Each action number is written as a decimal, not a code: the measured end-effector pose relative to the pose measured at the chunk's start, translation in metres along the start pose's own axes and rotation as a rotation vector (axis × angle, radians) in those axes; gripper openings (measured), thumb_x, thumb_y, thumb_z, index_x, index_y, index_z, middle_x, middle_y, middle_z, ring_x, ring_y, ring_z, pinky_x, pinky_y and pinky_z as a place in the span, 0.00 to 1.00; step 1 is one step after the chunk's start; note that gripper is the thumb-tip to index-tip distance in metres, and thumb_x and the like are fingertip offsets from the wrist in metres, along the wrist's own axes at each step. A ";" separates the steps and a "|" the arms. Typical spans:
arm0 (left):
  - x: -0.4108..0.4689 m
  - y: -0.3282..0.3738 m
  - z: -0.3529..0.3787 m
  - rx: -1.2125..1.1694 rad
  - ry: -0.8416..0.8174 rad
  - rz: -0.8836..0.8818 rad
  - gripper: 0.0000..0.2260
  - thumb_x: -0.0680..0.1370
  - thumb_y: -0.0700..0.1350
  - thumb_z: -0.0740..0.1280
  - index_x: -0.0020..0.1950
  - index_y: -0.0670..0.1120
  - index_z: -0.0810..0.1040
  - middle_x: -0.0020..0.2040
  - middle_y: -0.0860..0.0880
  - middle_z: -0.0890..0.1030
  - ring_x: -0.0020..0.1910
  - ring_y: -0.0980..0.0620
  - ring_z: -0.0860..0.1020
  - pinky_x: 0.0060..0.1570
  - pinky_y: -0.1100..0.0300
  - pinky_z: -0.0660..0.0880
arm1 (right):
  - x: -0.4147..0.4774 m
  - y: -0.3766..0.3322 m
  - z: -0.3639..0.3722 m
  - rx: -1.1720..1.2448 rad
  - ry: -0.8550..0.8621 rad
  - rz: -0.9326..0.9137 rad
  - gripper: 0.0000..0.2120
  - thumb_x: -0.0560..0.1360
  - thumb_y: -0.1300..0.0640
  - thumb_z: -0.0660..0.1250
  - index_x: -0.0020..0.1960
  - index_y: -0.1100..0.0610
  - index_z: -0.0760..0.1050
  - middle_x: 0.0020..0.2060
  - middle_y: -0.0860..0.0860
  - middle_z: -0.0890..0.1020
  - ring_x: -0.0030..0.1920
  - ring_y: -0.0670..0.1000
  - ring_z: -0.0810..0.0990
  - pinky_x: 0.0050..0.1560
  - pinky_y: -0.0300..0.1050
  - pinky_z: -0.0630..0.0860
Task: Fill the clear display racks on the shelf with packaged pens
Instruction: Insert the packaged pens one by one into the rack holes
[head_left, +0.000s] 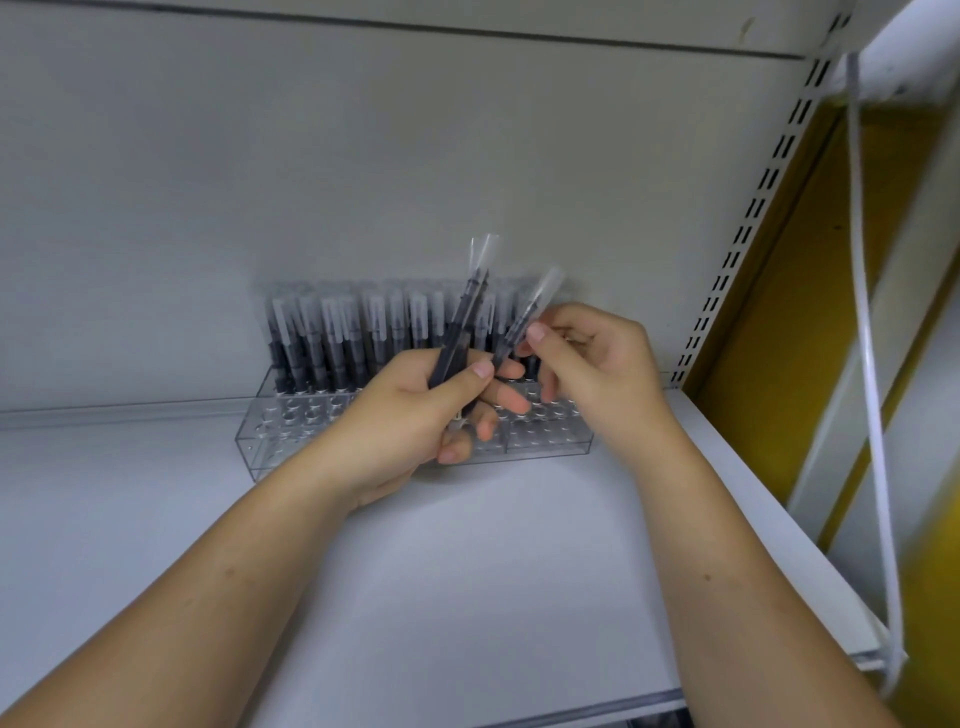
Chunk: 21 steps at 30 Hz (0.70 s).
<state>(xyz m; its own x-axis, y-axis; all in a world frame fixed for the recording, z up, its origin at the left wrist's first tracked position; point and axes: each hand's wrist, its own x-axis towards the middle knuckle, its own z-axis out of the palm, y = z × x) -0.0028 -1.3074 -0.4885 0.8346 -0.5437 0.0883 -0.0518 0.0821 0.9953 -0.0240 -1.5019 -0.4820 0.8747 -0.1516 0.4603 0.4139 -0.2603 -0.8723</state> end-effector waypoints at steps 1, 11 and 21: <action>0.000 0.000 0.001 0.003 -0.006 -0.002 0.14 0.87 0.44 0.60 0.63 0.36 0.79 0.50 0.41 0.86 0.37 0.49 0.74 0.27 0.61 0.64 | -0.001 -0.001 0.001 0.022 -0.047 0.006 0.04 0.80 0.63 0.70 0.48 0.58 0.82 0.38 0.52 0.85 0.29 0.47 0.77 0.33 0.41 0.75; -0.002 0.001 0.001 0.027 -0.024 -0.002 0.13 0.87 0.44 0.59 0.64 0.40 0.80 0.56 0.42 0.87 0.38 0.49 0.78 0.28 0.61 0.66 | 0.001 -0.002 -0.002 0.169 0.043 0.015 0.05 0.82 0.67 0.65 0.48 0.67 0.77 0.39 0.53 0.86 0.33 0.51 0.82 0.29 0.39 0.68; -0.001 0.001 -0.002 0.027 0.021 -0.002 0.12 0.87 0.42 0.59 0.62 0.38 0.81 0.49 0.43 0.86 0.34 0.49 0.74 0.27 0.61 0.65 | 0.011 0.014 -0.019 -0.061 0.427 -0.164 0.04 0.84 0.64 0.62 0.52 0.58 0.74 0.42 0.54 0.84 0.41 0.52 0.85 0.40 0.43 0.79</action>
<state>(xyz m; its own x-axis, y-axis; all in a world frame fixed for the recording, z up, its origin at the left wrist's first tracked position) -0.0027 -1.3052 -0.4875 0.8463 -0.5259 0.0854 -0.0645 0.0580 0.9962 -0.0133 -1.5258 -0.4854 0.6117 -0.4795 0.6292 0.5112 -0.3674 -0.7770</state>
